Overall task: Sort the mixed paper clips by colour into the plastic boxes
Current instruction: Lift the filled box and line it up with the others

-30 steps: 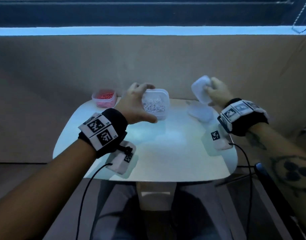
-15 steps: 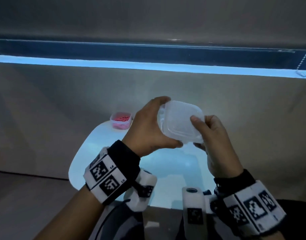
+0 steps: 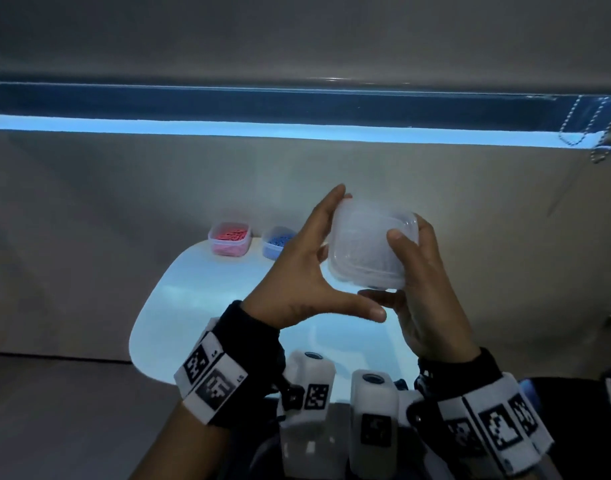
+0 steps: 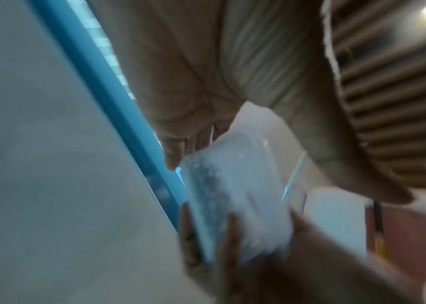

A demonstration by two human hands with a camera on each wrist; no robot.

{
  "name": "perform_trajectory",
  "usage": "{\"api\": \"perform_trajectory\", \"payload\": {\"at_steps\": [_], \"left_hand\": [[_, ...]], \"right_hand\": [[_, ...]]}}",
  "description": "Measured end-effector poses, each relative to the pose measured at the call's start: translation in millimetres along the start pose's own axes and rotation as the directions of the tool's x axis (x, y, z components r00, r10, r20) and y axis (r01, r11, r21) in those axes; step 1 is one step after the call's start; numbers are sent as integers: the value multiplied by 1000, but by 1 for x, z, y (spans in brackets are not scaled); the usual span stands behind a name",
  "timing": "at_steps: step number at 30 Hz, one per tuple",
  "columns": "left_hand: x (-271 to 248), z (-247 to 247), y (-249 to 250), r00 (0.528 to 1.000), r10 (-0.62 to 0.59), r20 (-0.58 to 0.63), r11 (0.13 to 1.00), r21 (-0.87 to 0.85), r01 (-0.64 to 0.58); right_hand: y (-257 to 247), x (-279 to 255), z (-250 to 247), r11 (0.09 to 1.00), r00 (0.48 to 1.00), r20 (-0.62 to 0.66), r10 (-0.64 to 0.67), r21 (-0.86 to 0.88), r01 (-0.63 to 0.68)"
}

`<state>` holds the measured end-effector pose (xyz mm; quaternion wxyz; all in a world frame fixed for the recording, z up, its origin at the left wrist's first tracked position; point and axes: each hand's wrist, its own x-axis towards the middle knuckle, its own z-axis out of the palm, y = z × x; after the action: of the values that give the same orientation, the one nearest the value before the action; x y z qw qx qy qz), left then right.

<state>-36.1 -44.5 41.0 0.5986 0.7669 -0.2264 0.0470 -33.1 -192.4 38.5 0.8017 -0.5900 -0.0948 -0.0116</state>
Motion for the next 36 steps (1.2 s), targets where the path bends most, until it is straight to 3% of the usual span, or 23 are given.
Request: {"api": "perform_trajectory", "payload": {"at_steps": [2, 4, 8, 16, 19, 21, 23, 26, 28, 33, 36], "left_hand": [[-2, 6, 1, 999, -50, 12, 989, -138, 51], [-3, 15, -1, 983, -166, -78, 962, -234, 144], [-4, 30, 0, 935, -331, -125, 915, -286, 286], [-11, 34, -21, 927, -338, -161, 899, -345, 268], [-17, 33, -35, 909, -399, -124, 860, -395, 324], [-29, 36, -49, 877, -470, -100, 811, -441, 385], [-38, 42, -60, 838, -535, -106, 758, -497, 421], [-31, 49, -70, 775, -581, -248, 771, -472, 427], [-20, 47, -72, 764, -565, -312, 797, -444, 409], [10, 31, -73, 782, -570, -252, 775, -481, 410], [32, 17, -90, 712, -607, -354, 767, -496, 407]], "right_hand": [[1, -3, -4, 1000, 1000, -5, 7, -7, -8], [2, -6, -10, 1000, 1000, -8, -9, -25, 9], [6, -12, -19, 992, 998, 20, -66, -110, 68], [16, -16, -25, 968, 993, 105, -48, -239, 73], [20, -12, -32, 960, 988, 130, 88, -276, -49], [25, -13, -37, 925, 955, 179, 237, -344, -165], [34, -16, -35, 862, 925, 198, 323, -464, -202], [48, -10, -22, 866, 937, 155, 312, -452, -213], [49, 2, -17, 885, 951, 139, 275, -424, -194], [43, 38, -10, 870, 957, 120, 264, -457, -183], [35, 62, -5, 767, 913, 169, 372, -610, -200]]}}
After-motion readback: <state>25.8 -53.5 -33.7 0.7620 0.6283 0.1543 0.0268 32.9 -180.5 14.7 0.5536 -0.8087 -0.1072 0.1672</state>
